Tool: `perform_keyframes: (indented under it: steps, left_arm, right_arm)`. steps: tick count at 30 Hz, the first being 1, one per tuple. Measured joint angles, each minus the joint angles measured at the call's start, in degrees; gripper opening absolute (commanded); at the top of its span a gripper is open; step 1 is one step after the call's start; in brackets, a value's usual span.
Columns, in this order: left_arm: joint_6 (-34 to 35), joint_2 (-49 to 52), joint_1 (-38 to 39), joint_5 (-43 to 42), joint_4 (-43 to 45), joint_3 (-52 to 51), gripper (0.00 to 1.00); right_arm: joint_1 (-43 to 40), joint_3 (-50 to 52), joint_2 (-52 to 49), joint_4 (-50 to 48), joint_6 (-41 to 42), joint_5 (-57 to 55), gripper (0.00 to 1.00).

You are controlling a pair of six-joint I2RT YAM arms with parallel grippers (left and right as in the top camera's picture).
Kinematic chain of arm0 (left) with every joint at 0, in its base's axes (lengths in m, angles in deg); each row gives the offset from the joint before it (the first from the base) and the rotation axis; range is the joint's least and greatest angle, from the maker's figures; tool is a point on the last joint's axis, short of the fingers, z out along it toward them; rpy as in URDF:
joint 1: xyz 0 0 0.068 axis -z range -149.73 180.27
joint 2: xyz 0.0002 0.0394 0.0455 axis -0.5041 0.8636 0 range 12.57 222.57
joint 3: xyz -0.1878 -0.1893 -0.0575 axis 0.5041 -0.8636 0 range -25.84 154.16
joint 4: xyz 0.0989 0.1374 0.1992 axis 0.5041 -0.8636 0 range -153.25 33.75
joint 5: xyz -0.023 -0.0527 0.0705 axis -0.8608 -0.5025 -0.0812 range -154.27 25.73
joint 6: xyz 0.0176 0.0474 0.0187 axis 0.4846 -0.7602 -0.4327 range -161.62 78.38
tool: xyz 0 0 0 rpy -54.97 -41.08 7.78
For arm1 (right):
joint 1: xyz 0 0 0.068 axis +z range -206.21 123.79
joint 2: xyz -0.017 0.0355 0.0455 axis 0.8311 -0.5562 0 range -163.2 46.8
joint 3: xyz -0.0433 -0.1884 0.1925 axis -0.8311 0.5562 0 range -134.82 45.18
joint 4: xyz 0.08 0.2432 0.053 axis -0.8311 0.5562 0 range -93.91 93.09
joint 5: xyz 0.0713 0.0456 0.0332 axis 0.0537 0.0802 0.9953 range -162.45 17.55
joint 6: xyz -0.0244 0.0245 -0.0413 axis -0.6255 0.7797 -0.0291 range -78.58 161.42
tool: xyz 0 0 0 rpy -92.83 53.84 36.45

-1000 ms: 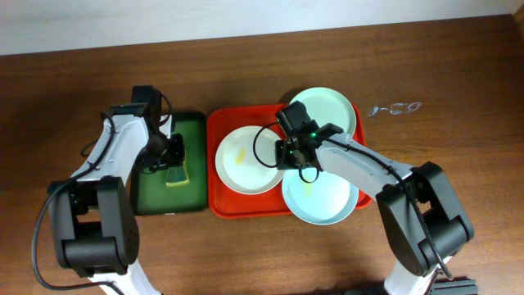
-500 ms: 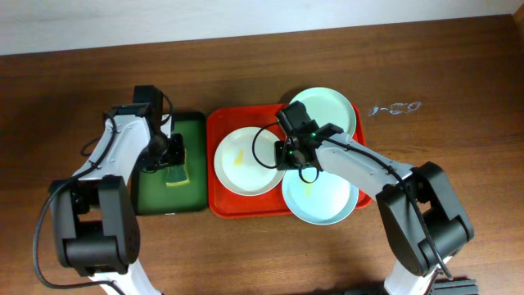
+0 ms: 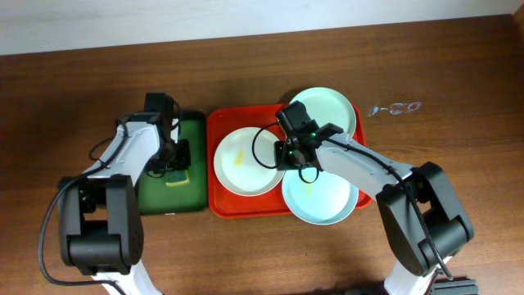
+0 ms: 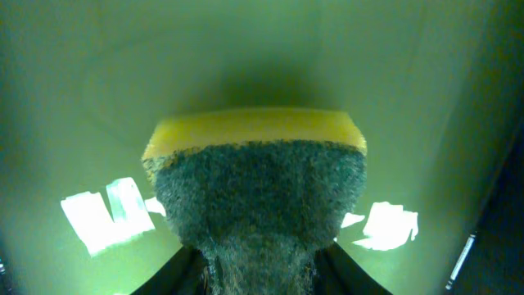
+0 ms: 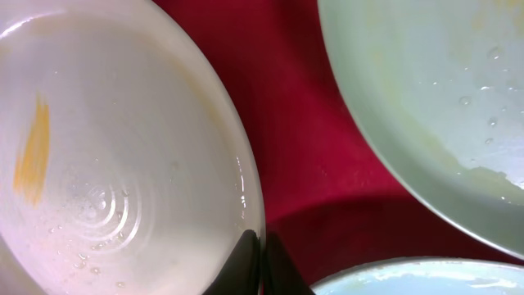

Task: Clean dirty plates on tray and stack at the side

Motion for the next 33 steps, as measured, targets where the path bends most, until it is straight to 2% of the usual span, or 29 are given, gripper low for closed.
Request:
perform_keyframes:
  steps: [1, 2, 3, 5, 6, 8, 10, 14, 15, 16, 24, 33]
  left_arm:
    - [0.00, 0.00, 0.00, 0.00, 0.72, -0.59, 0.07]
    - [0.00, 0.00, 0.00, 0.00, 0.94, -0.68, 0.00]
    - [-0.07, 0.00, 0.00, 0.02, 0.98, -0.79, 0.00]
    - [-0.02, 0.00, 0.00, 0.00, 0.11, -0.63, 0.00]
    - [0.00, 0.09, 0.00, -0.04, -2.03, 0.11, 0.00]
    - [0.00, 0.17, 0.00, -0.28, -6.34, 1.92, 0.00]
    - [0.00, 0.26, 0.00, -0.46, -11.41, 7.85, 0.00]
    - [0.00, 0.24, 0.00, -0.48, -17.64, 18.16, 0.00]
    - [0.00, 0.24, 0.02, -0.48, -18.10, 18.91, 0.00]
    - [0.00, 0.24, 0.24, -0.46, -18.23, 19.28, 0.00]
    - [-3.65, 0.24, 4.02, -0.44, -15.17, 19.28, 0.00]
    - [-4.13, 0.24, 6.78, -1.14, -14.69, 19.21, 0.00]
  right_arm:
    - [0.00, 0.00, 0.00, 0.02, -0.07, 0.07, 0.04]
    - [0.00, 0.00, 0.00, 0.00, -0.02, 0.09, 0.13]
    - [0.00, 0.00, 0.00, 0.00, -0.37, 0.09, 0.27]
    - [0.00, 0.00, 0.00, 0.00, -0.11, 0.09, 0.41]
    - [0.00, 0.00, 0.00, 0.00, -0.31, 0.11, 0.43]
    - [0.00, 0.00, 0.00, 0.02, -0.61, 0.13, 0.42]
    - [0.00, -0.02, 0.00, -0.04, -0.63, 0.15, 0.32]
    - [0.00, -0.02, 0.00, 0.26, -0.63, 0.33, 0.31]
    - [0.00, -0.02, -0.04, 0.26, -0.46, 0.35, 0.22]
    - [0.00, -0.02, -0.61, 0.02, -0.37, 0.59, 0.04]
    - [-0.07, -0.28, -2.82, -3.80, 0.57, 5.07, 0.04]
    - [-0.11, -0.28, -3.13, -3.43, 0.61, 5.38, 0.04]
